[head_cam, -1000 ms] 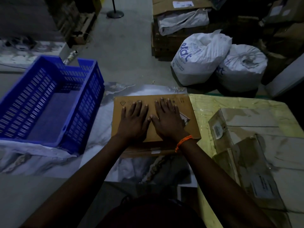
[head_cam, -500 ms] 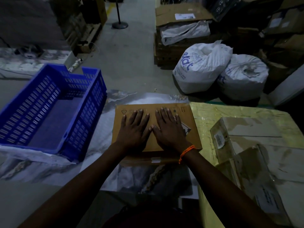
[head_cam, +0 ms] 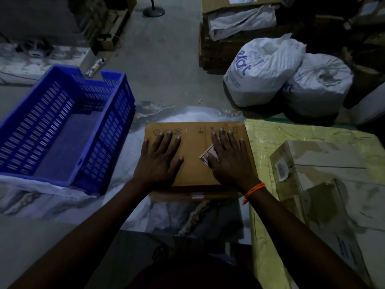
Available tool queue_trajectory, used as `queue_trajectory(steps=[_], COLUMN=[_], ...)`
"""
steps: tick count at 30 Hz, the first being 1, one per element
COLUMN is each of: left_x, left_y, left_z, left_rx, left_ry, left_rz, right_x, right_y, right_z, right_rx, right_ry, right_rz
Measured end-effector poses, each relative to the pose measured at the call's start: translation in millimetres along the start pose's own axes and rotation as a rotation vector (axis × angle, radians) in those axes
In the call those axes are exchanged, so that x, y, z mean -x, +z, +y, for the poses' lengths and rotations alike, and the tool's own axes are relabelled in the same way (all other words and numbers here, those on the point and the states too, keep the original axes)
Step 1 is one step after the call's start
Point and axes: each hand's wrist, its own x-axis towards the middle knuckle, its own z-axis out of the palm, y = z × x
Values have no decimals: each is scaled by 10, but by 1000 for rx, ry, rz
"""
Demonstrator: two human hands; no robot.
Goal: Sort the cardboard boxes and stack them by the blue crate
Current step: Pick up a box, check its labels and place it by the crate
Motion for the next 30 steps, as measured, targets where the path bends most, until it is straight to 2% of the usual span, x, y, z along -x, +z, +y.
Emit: queue_trajectory(steps=[7, 11, 13, 15, 17, 19, 24, 27, 30], left_x=[15, 55, 41, -10, -55, -60, -105, -179, -143], left_y=[-37, -91, -106, -115, -178, -274, -429, -515, -505], left_z=[27, 72, 59, -25, -101, -102, -42, -139, -237], left_rx=[20, 107, 215, 418, 651, 762, 925, 923, 923], left_ry=[-2, -106, -227, -364, -437, -465, -385, -330, -304], left_rz=[10, 101, 152, 171, 186, 198, 288, 356, 347], right_x=[-8, -4, -31, -106, -190, -249, -317, -269, -134], right_y=[-22, -66, -101, -144, -257, -386, -549, -627, -671], right_z=[-3, 21, 91, 185, 237, 250, 334, 366, 354], right_rx=[-20, -167, -248, -385, -623, -788, -887, -883, -884], right_ry=[9, 103, 208, 350, 439, 484, 543, 543, 504], right_rz=[10, 121, 193, 188, 185, 177, 253, 303, 356])
